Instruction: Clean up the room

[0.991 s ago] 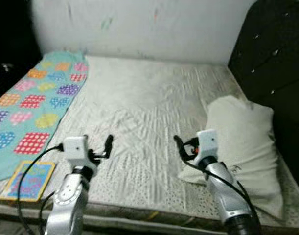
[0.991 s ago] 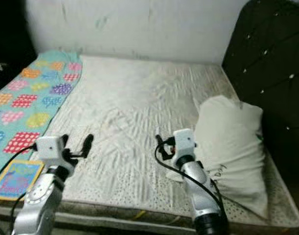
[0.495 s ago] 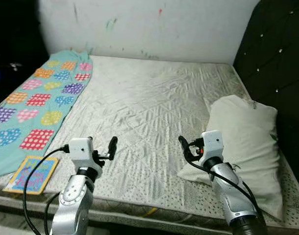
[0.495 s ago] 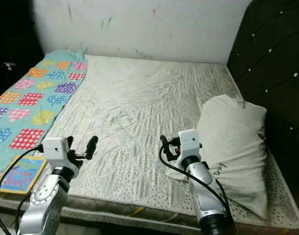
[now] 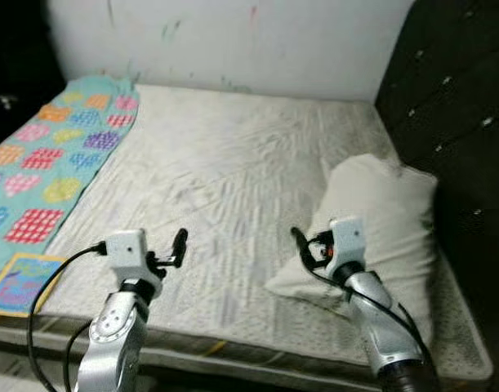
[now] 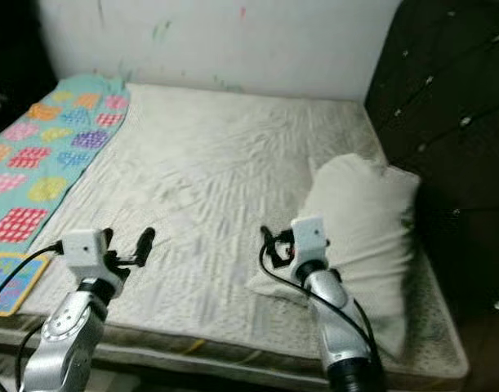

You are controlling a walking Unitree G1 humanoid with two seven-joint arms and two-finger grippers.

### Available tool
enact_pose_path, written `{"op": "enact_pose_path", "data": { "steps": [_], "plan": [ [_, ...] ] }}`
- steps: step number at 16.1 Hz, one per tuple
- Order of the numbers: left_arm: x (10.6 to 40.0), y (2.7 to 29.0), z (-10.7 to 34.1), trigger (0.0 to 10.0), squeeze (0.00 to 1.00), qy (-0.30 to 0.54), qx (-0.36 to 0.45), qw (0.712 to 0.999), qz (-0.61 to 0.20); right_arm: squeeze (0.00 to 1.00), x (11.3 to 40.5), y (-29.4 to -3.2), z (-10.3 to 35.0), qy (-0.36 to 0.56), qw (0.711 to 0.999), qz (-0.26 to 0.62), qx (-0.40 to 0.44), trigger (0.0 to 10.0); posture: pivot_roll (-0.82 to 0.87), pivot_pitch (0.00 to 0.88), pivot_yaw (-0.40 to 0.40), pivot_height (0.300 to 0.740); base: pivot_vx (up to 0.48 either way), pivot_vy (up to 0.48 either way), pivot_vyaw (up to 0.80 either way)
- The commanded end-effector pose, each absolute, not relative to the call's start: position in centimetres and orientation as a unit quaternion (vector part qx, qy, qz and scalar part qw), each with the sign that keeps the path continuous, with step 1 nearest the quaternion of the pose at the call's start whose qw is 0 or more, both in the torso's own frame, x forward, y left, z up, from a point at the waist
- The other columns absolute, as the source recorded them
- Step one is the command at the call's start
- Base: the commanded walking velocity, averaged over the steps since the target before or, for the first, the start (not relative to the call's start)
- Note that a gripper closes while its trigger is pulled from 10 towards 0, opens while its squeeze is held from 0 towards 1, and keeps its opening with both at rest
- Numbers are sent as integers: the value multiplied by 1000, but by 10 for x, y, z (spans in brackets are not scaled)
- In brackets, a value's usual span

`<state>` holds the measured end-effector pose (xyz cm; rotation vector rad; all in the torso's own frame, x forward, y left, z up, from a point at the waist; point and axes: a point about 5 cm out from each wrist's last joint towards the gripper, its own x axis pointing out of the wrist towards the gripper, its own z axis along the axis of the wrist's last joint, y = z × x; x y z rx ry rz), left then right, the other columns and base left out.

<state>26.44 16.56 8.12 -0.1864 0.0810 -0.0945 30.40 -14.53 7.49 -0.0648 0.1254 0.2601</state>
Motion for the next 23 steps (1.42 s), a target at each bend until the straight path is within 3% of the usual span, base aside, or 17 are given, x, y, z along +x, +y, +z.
{"op": "enact_pose_path", "data": {
  "steps": [1,7,10,14,23],
  "plan": [
    [264,158,81,10000,0,44,-97,993,-58,0,304,-156,77,62,991,114,-37,10000,-43,0,-6,740,0,-349,0],
    [265,158,81,10000,0,43,-96,993,-58,0,304,-157,78,61,992,107,-28,10000,-45,0,-4,740,0,-339,0],
    [265,157,81,10000,0,45,-95,993,-62,0,305,-159,76,70,992,102,-22,10000,-47,0,-4,740,0,0,-142],
    [266,156,82,10000,0,42,-102,992,-62,0,306,-155,77,69,992,106,-19,10000,-48,0,-6,740,0,0,-800],
    [267,155,83,10000,0,38,-113,991,-62,0,305,-155,78,66,992,110,-20,10000,-50,0,-6,740,0,0,0]
  ]
}}
